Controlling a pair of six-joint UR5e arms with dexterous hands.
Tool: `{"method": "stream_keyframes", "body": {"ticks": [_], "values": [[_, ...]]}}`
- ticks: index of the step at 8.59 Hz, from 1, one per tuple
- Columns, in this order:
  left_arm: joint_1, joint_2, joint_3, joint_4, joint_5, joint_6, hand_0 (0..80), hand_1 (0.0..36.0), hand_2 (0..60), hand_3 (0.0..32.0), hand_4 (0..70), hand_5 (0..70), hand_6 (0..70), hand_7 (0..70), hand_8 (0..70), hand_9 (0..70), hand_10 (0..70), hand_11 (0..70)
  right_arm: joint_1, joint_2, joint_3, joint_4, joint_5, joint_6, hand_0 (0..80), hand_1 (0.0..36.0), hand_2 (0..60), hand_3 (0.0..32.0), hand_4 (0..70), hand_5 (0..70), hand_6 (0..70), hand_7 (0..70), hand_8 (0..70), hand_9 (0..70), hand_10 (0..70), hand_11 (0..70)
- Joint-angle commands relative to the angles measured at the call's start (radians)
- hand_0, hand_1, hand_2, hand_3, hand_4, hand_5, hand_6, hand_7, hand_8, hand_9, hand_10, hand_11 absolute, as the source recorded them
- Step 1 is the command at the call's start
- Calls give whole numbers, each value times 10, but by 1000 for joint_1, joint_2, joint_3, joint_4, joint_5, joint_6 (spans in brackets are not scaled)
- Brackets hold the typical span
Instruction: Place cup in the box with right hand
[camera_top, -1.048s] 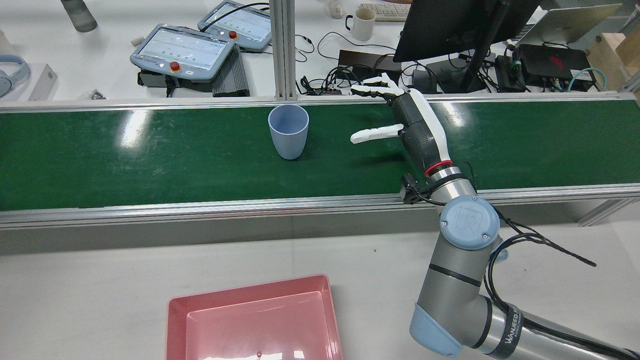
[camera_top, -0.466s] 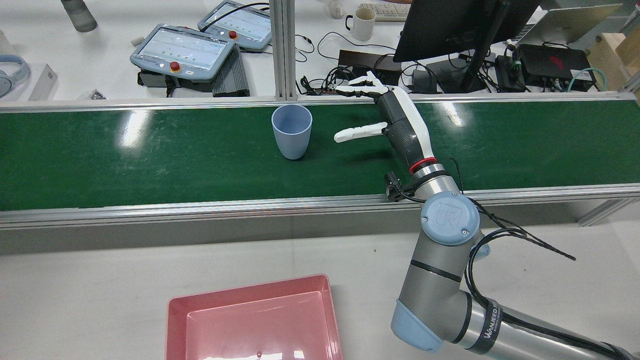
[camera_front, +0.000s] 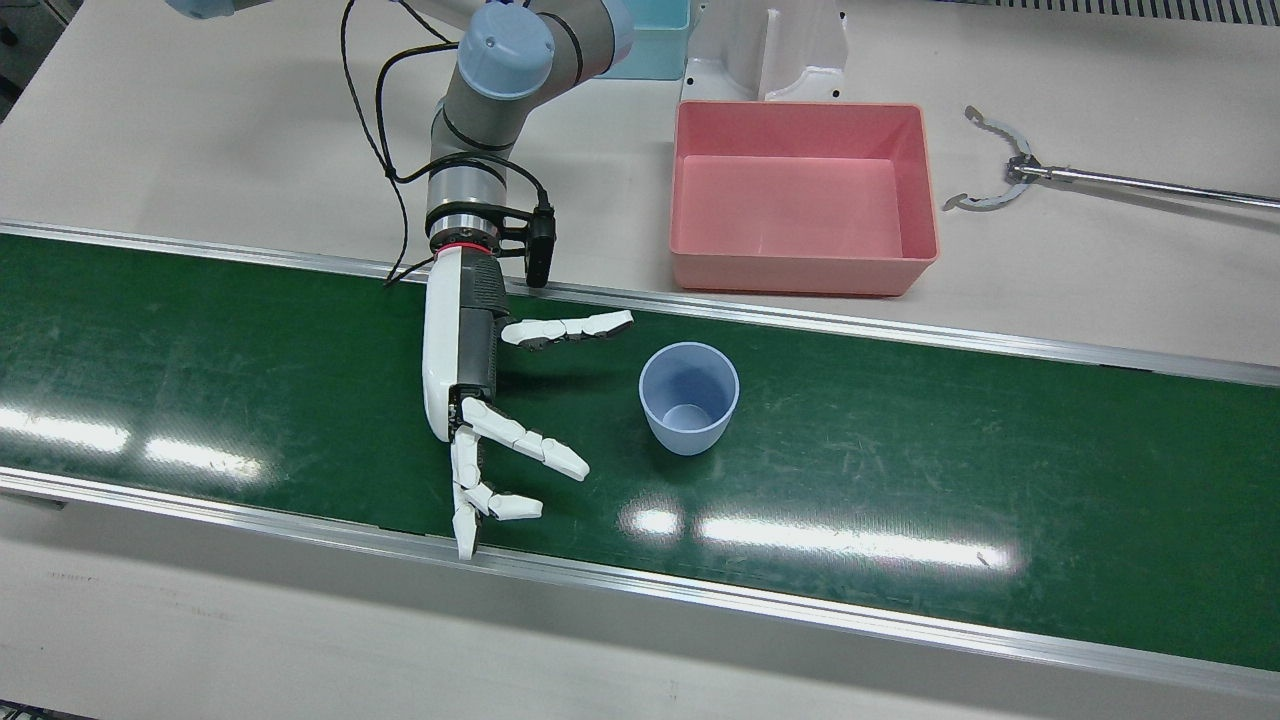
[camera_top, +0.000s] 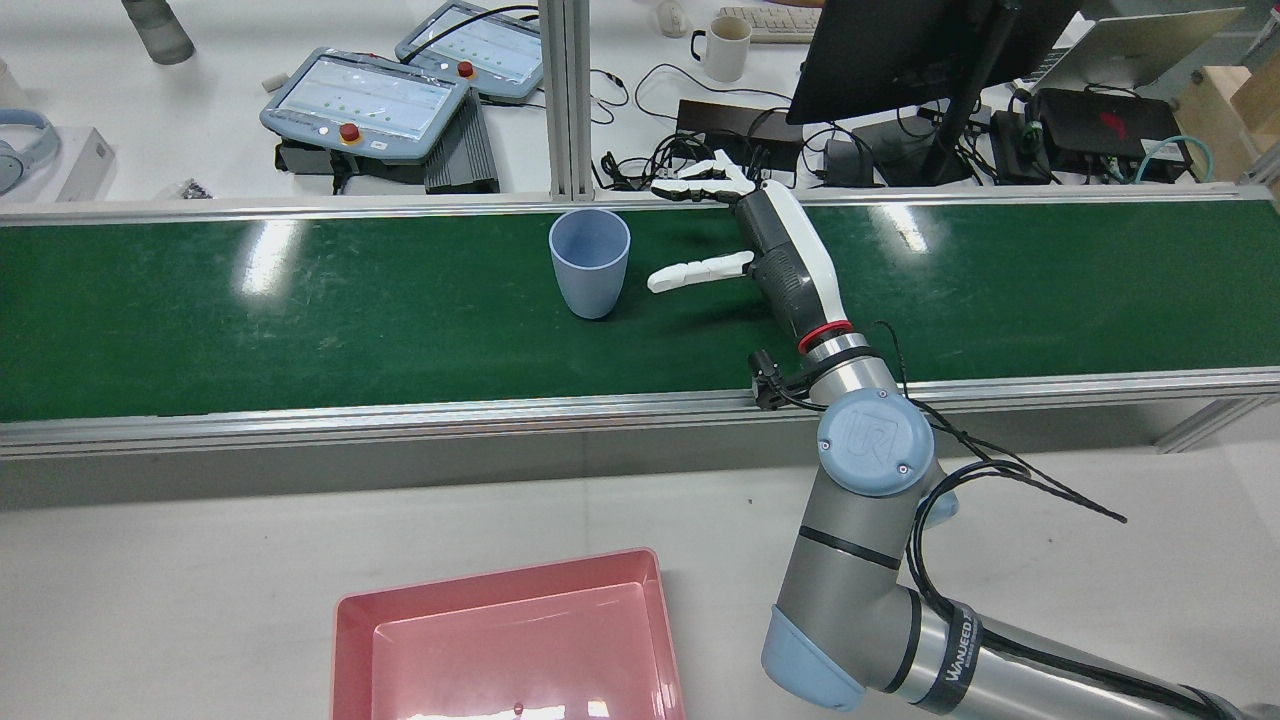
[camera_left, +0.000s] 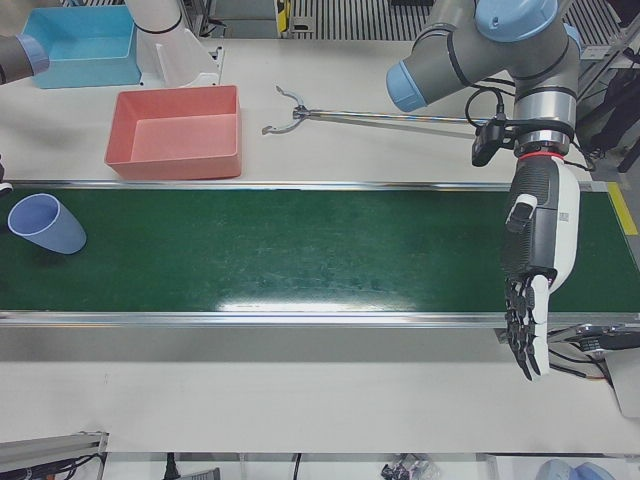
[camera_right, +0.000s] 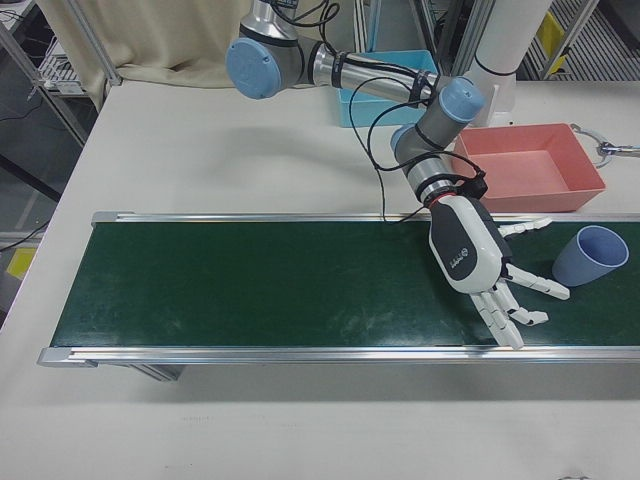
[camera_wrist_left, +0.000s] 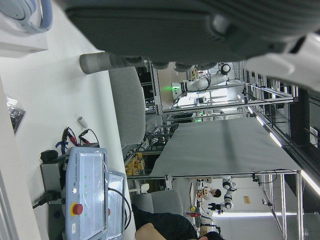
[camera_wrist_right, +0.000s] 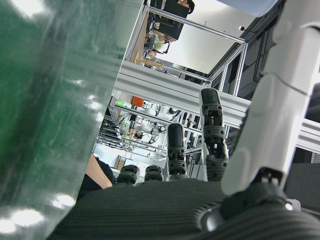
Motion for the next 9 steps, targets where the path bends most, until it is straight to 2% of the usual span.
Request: {"method": "stream_keyframes", "body": {"ticks": [1, 6, 9], "values": [[0, 0, 0, 0, 0, -1, 0, 0, 0, 0, 0, 0, 0, 0, 0, 0, 0, 0, -11, 5, -1, 0, 5, 0, 547, 107, 0, 0, 323, 43, 81, 429, 6, 71, 35, 66], [0, 0, 0, 0, 0, 1, 0, 0, 0, 0, 0, 0, 0, 0, 0, 0, 0, 0, -20, 2, -2, 0, 6, 0, 546, 106, 0, 8, 323, 42, 80, 429, 6, 71, 35, 66], [-1, 0, 0, 0, 0, 1, 0, 0, 0, 0, 0, 0, 0, 0, 0, 0, 0, 0, -20, 0, -2, 1, 8, 0, 546, 106, 0, 2, 326, 42, 81, 430, 6, 72, 37, 69]]}}
